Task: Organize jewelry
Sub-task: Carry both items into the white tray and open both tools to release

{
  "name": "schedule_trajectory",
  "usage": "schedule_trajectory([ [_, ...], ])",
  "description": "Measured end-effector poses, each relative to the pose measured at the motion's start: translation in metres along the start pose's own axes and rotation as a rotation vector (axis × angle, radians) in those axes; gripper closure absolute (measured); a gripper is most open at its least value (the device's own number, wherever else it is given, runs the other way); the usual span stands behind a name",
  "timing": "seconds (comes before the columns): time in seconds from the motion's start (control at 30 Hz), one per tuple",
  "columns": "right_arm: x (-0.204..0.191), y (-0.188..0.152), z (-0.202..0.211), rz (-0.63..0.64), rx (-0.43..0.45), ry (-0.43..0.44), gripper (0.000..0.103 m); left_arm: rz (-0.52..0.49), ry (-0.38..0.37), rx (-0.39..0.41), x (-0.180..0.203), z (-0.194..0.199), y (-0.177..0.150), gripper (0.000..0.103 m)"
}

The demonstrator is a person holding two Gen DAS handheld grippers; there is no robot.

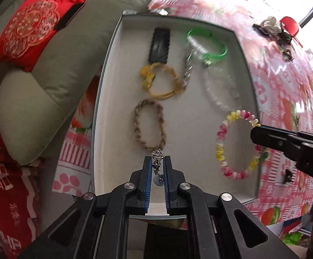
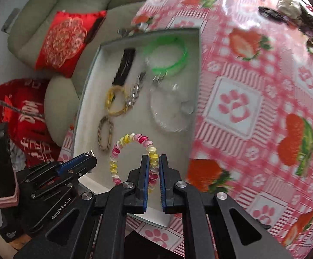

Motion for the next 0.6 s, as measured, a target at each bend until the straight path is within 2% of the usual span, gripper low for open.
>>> schedule_trajectory([
  [0.3, 0.001, 0.003, -0.043, 0.007, -0.087, -0.047, 0.094, 0.019, 0.017, -0.029, -0.004, -0.025, -0.001, 0.086],
  [0.6, 0.015, 0.021, -0.052, 0.014, -0.073, -0.106, 0.094, 0.020, 0.029, -0.011, 0.000, -0.033, 0.011, 0.086],
])
Point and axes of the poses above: each gripper's, at about its wrist camera, not at the fingertips, and z roughly against the way its jaws point, x to its right, y to its top, the point moved 6 cm from there along -z, roughly the way its jaws point, and after that the axes turned 9 degrees about z, right-handed, at the moved point
